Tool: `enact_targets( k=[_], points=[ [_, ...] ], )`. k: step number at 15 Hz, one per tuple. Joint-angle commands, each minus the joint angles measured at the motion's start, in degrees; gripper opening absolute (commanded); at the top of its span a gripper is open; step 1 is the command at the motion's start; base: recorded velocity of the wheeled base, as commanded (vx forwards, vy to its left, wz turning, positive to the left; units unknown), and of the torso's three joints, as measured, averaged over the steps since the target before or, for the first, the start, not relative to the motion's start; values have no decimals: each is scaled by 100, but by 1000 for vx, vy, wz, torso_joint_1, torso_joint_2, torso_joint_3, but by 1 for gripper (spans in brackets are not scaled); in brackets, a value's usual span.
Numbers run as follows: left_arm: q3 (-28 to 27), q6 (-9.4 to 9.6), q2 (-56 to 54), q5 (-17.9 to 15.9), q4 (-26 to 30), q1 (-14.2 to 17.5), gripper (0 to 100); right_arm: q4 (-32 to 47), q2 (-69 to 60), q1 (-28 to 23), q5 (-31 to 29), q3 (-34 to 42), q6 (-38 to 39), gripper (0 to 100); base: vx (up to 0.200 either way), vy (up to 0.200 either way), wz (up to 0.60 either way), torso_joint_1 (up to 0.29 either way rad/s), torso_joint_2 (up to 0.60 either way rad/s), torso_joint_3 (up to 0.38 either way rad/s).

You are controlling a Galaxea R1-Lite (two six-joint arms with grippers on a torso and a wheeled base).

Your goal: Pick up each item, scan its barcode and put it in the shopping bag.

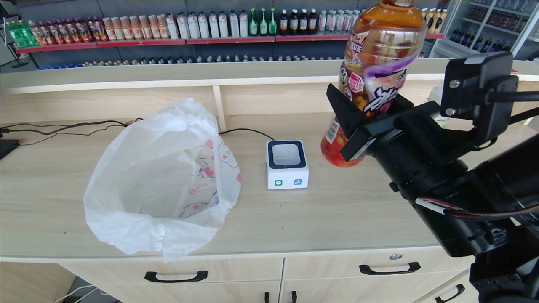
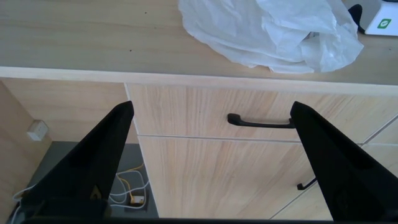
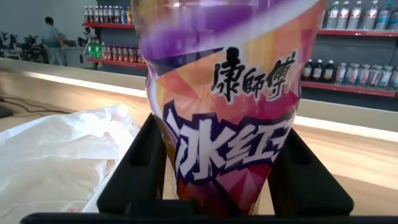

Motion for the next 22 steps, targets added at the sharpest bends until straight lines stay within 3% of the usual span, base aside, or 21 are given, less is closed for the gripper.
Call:
enact_targets(
  k=[1,6,12,20,22],
  points=[
    [1,-9,0,-1,2,-4,100,14,-8,-20,-45,-62,-6,0,0,0,0,0,0,0],
    [1,-18,0,-1,2,5,100,14,255,-46,-133,-158,249,0,-120,0,0,6,3,1],
    [1,-27,0,7,2,5,100,14,255,-195,-133,-88,539,0,0,0,0,0,0,0],
    [1,-18,0,-1,-7,5,100,14,247,-257,-107,220,548,0,0,200,0,3,5,2],
    [1,-9,0,-1,-7,5,100,14,308,-266,-98,229,548,0,0,0,0,0,0,0]
  ],
)
